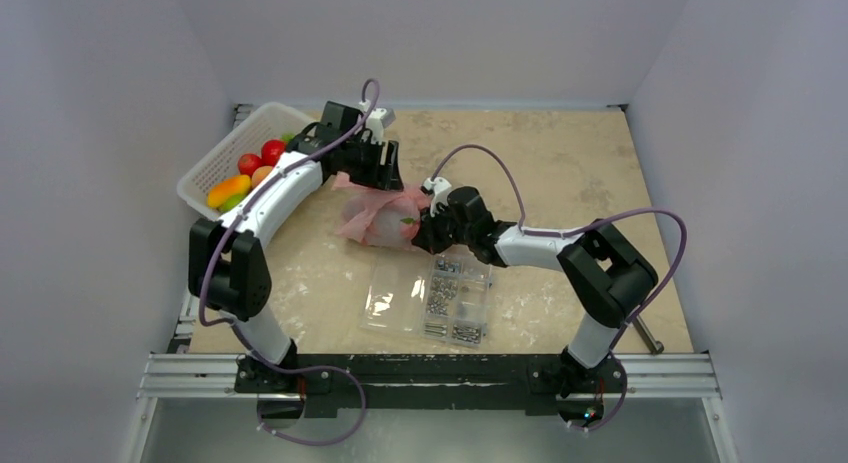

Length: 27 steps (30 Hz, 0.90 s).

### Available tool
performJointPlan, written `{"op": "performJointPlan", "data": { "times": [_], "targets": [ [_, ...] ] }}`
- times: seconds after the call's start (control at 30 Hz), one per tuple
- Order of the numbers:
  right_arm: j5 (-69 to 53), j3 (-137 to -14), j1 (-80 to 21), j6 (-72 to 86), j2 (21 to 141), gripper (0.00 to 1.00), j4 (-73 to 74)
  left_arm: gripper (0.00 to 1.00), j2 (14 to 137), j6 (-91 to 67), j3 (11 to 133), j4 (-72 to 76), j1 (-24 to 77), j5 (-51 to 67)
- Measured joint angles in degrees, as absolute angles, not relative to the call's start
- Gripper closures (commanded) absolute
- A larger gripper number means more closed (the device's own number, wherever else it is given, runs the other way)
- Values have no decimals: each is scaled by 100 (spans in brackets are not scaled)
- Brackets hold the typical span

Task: Take the fake fruits out of the plastic bag
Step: Untie the plastic bag at the center of the board.

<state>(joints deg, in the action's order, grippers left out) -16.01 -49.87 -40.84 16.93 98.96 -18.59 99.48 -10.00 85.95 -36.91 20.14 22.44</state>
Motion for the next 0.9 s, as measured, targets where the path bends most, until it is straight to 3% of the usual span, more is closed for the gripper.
{"op": "performJointPlan", "data": {
  "times": [0.3, 0.43, 0.53, 0.6, 0.9],
  "targets": [
    [-1380, -5081, -4086, 1688, 9360, 88, -1151, 59, 9555, -1096, 8246, -3382, 2045, 2738],
    [-1168, -5358, -4086, 1688, 8785, 77, -777, 61, 9699, -1120, 8289, -3411, 2062, 2867],
    [-1076, -5575, -4086, 1702, 8490, 59, -620, 61, 9824, -1114, 8346, -3450, 2119, 2908],
    [-934, -5787, -4086, 1726, 8385, 53, -475, 61, 9856, -1092, 8361, -3494, 2185, 2930],
    [-60, -6619, -3951, 1684, 8573, 49, 196, 60, 9835, -989, 8379, -3579, 2379, 2882]
  ]
}}
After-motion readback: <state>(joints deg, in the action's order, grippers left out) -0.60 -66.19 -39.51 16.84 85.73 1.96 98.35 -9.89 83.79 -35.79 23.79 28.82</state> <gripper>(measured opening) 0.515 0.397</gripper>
